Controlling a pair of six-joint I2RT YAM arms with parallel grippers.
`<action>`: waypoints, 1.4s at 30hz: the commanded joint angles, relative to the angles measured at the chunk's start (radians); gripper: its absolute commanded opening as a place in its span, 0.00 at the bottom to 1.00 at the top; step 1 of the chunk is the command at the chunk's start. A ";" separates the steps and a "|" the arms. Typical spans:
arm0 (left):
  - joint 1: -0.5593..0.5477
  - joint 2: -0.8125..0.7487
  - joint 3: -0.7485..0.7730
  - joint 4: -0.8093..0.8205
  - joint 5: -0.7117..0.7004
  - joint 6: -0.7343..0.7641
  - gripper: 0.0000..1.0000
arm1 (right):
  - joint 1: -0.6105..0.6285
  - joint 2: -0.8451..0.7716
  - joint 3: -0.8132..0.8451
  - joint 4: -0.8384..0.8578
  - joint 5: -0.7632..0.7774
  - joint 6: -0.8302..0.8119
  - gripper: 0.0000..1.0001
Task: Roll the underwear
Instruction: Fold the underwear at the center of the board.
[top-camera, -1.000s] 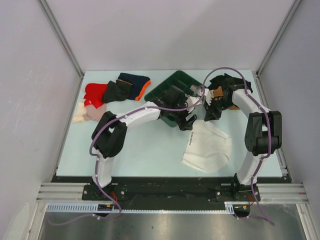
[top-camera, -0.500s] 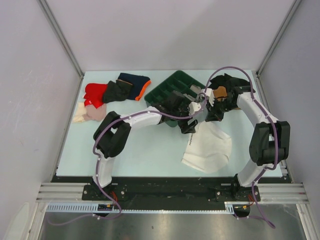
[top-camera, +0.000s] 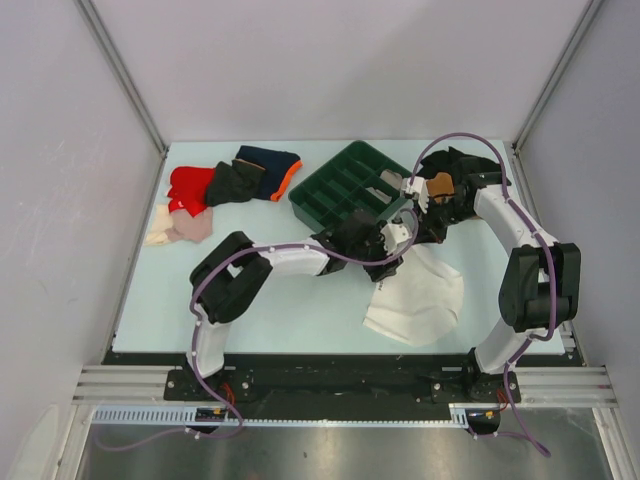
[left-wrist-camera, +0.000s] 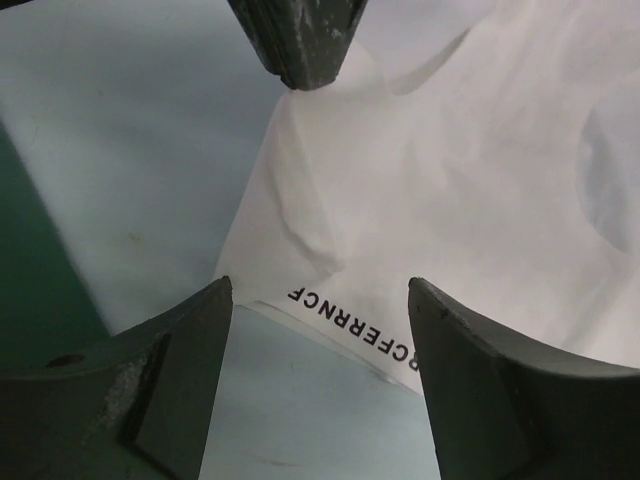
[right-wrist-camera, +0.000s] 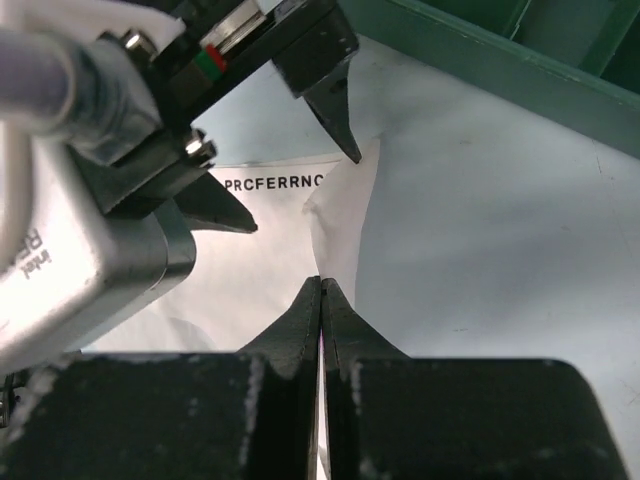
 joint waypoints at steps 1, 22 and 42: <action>-0.043 -0.073 -0.038 0.184 -0.233 -0.104 0.75 | 0.003 -0.036 0.002 -0.015 -0.037 0.012 0.00; -0.122 -0.107 -0.107 0.264 -0.499 -0.263 0.63 | -0.001 -0.019 0.002 0.000 -0.052 0.031 0.00; -0.215 -0.013 -0.031 0.193 -0.813 -0.355 0.57 | -0.003 -0.002 0.002 0.011 -0.056 0.058 0.00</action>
